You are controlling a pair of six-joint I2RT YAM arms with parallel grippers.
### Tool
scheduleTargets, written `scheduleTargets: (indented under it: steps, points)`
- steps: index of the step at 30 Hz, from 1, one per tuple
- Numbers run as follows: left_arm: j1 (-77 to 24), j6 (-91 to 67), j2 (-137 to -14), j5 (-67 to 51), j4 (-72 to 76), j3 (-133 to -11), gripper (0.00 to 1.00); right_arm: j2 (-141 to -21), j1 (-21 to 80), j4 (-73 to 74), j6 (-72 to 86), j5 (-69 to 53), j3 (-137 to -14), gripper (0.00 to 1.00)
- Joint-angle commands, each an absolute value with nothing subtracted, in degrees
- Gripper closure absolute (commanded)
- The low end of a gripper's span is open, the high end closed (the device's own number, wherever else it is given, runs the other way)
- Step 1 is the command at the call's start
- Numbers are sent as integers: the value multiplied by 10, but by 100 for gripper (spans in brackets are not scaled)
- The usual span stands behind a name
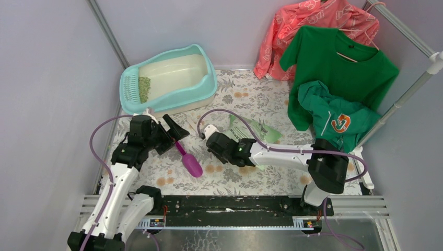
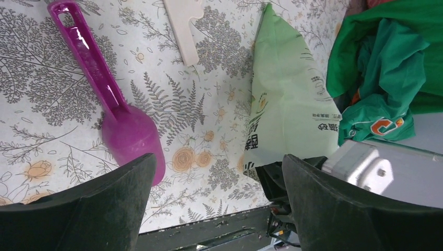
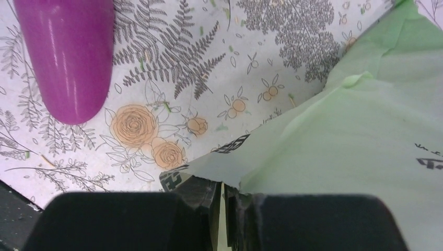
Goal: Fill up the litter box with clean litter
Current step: Open the cat litter bag at the center of the board.
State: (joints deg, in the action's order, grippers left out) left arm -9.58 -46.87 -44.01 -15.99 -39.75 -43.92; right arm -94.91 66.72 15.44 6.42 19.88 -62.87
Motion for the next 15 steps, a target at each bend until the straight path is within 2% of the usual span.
scheduleTargets:
  steps: [1, 3, 5, 7, 10, 15]
  points:
    - [-89, -451, -454, -139, -381, -440, 1, -965, 656, 111, 33, 144, -683, 88]
    - [-83, -446, -465, -136, -379, -443, 1, -988, 653, 119, 24, 142, -713, 88]
    - [-72, -439, -478, -131, -378, -447, 1, -997, 651, 136, 16, 144, -737, 81]
    - [-59, -427, -491, -121, -384, -454, 1, -979, 651, 145, 23, 141, -739, 63]
    - [-36, -417, -494, -97, -395, -460, 1, -911, 654, 142, 48, 134, -713, 43]
    - [22, -413, -504, -101, -398, -474, 1, -829, 672, 162, 89, 123, -693, 33]
